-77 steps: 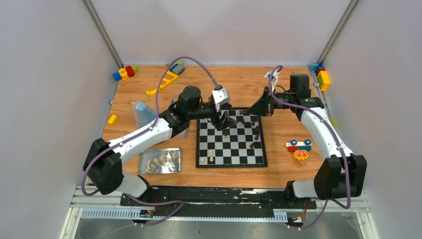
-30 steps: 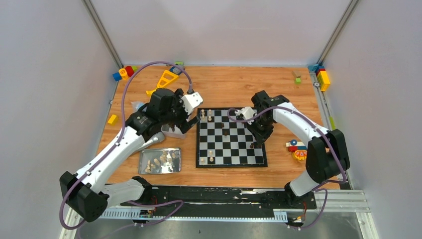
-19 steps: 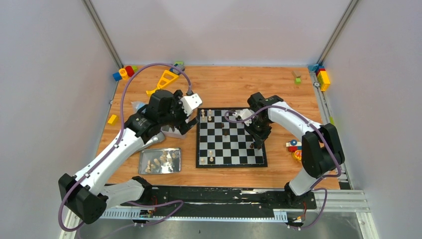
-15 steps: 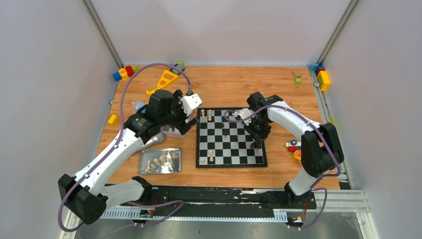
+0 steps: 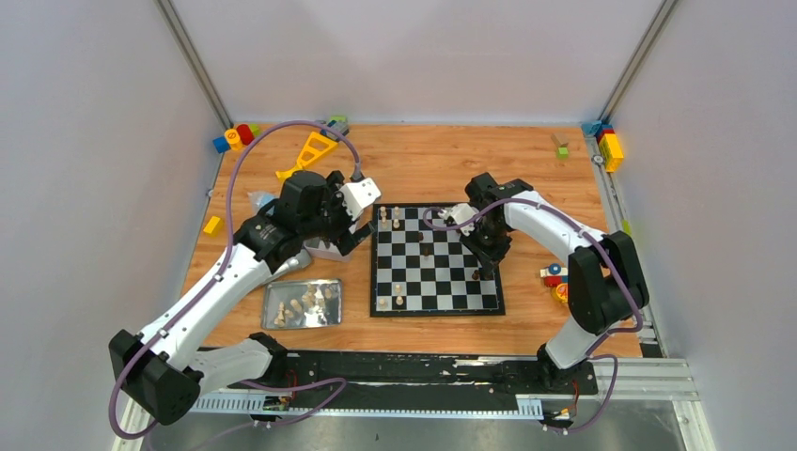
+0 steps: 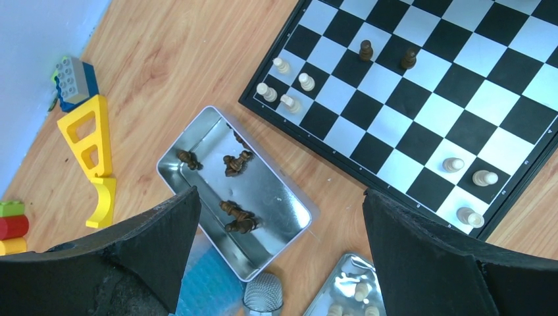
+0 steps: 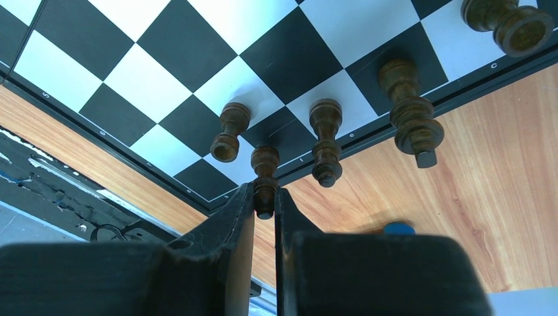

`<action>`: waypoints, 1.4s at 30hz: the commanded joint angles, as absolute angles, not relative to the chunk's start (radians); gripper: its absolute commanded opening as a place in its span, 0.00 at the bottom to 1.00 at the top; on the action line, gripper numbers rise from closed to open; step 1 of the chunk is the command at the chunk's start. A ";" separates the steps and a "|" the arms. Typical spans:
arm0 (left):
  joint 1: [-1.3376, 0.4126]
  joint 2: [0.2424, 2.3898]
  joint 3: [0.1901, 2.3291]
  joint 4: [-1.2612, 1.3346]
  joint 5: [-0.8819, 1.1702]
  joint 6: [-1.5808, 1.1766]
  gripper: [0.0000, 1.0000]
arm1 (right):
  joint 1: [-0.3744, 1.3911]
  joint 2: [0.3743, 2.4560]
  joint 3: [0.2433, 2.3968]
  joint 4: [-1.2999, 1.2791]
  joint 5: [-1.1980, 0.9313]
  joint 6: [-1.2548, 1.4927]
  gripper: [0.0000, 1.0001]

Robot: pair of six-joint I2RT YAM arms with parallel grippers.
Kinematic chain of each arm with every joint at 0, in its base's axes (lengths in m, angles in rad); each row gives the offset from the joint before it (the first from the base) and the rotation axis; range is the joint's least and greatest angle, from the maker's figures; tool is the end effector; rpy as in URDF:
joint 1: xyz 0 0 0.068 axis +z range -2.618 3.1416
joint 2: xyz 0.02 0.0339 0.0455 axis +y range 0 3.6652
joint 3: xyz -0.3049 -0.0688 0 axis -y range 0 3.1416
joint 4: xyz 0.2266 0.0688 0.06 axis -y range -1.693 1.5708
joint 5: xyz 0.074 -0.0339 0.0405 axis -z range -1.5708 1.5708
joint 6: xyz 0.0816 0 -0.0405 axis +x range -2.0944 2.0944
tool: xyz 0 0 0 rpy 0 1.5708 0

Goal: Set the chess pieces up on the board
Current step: Place the chess piece on the chessboard.

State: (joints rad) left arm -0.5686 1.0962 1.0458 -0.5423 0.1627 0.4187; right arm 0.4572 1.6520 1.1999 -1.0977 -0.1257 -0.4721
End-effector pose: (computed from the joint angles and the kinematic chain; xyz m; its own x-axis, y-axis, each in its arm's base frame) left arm 0.1936 -0.1394 0.3469 -0.1680 0.5835 -0.7946 0.7803 0.5713 0.2546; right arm 0.2450 0.1319 0.2175 -0.5987 -0.7974 -0.0757 -0.8001 0.5911 0.1021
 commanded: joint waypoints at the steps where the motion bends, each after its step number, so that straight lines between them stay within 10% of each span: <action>1: -0.566 1.067 1.045 -0.519 0.161 0.430 1.00 | 0.462 1.667 1.230 -1.070 -0.102 -0.454 0.00; 17: -0.565 1.055 1.035 -0.512 0.161 0.435 1.00 | 0.462 1.694 1.224 -1.052 -0.090 -0.458 0.00; 29: -0.566 1.045 1.026 -0.511 0.157 0.438 1.00 | 0.462 1.642 1.266 -1.061 -0.092 -0.435 0.43; 42: -0.565 1.032 1.030 -0.524 0.131 0.439 1.00 | 0.478 1.505 1.283 -1.077 -0.273 -0.455 0.42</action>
State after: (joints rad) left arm -0.5686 1.0580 1.0275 -0.5392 0.1463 0.4263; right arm 0.4583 1.5436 1.2655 -1.0847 -0.1829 -0.4484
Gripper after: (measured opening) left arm 0.998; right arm 0.434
